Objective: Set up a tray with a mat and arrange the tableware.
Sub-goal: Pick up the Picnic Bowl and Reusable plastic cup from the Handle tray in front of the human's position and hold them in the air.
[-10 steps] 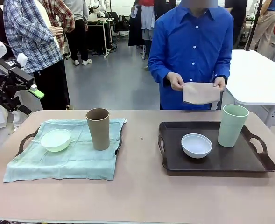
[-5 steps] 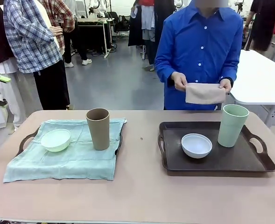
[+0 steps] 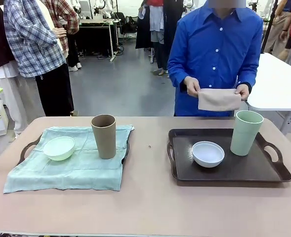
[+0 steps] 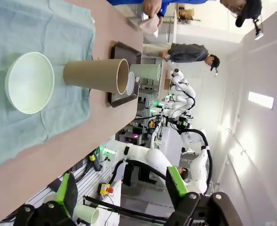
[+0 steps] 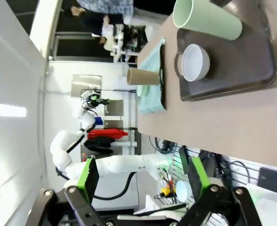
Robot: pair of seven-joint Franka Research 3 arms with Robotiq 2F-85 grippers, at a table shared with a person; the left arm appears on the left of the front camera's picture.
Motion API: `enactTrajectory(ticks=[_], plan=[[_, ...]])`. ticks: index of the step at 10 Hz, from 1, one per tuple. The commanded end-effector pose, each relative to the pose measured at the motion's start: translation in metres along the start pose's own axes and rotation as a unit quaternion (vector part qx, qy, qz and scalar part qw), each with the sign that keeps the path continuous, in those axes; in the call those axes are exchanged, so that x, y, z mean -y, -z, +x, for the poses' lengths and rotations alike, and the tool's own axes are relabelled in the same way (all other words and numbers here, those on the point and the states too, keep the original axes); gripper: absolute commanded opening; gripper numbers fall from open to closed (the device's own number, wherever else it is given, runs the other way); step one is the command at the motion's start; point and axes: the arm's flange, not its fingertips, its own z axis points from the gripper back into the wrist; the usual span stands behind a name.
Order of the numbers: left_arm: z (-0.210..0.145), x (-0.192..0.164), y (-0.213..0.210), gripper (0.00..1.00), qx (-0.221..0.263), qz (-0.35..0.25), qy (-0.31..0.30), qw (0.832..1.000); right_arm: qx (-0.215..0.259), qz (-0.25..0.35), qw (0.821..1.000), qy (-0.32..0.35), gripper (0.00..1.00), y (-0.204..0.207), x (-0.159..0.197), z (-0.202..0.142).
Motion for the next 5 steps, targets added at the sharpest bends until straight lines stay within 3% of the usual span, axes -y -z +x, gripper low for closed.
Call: enactTrajectory(ticks=[1,4,5], plan=[[-0.004,0.008,0.012,1.00,-0.019,0.010,0.003,1.000,-0.002,0.015,1.000,-0.002,1.00,-0.004,0.005,-0.008],[0.001,0.022,0.025,1.00,-0.035,0.074,-0.008,0.997,0.005,0.012,1.000,0.007,1.00,-0.008,0.002,-0.010],[0.004,0.011,0.019,1.00,-0.024,0.012,0.005,1.000,0.005,0.012,1.000,0.007,1.00,-0.008,0.002,-0.010]])
